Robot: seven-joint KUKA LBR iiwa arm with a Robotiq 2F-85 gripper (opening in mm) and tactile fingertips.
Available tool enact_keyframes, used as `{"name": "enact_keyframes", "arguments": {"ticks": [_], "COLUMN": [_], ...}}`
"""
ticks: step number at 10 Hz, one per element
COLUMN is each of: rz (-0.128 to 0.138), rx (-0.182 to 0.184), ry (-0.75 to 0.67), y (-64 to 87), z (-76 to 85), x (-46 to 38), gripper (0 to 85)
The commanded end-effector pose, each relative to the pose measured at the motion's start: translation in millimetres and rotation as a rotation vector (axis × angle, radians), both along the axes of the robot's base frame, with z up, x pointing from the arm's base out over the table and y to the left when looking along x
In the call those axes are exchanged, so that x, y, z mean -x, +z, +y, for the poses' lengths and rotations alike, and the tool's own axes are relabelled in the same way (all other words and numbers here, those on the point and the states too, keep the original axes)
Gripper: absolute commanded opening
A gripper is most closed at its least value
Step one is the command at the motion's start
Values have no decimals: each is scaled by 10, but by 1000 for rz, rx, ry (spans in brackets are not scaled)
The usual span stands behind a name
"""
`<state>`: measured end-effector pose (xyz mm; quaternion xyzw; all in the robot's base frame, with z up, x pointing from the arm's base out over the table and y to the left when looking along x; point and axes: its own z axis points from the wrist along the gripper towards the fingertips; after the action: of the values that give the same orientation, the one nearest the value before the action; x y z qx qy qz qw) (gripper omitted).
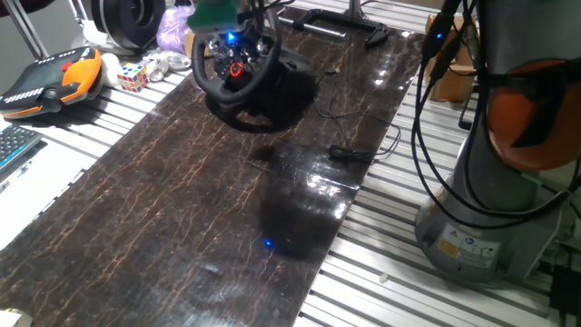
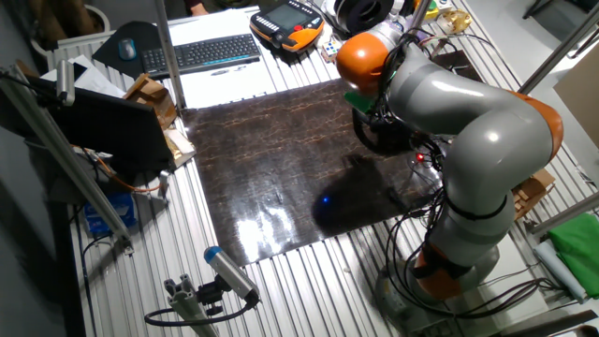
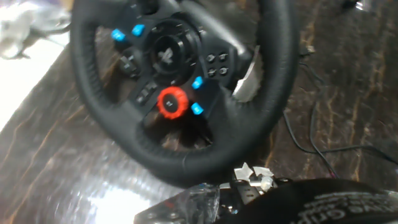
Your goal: Rotate the steering wheel 90 degrees clockwise
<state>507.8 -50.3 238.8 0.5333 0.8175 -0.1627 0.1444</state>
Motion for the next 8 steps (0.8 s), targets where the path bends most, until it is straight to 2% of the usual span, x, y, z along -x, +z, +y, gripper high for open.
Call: {"name": "enact_keyframes", "arguments": {"ticks": [1, 3, 4, 7, 8], "rz": [4, 29, 34, 46, 53], "rx": [3, 2, 3, 39, 30], "ry": [-614, -626, -635, -638, -640], "y": [-3, -1, -4, 14, 17], "z": [-12, -3, 7, 29, 33], "x": [4, 4, -4, -4, -3], "gripper": [7, 7, 7, 7, 7]}}
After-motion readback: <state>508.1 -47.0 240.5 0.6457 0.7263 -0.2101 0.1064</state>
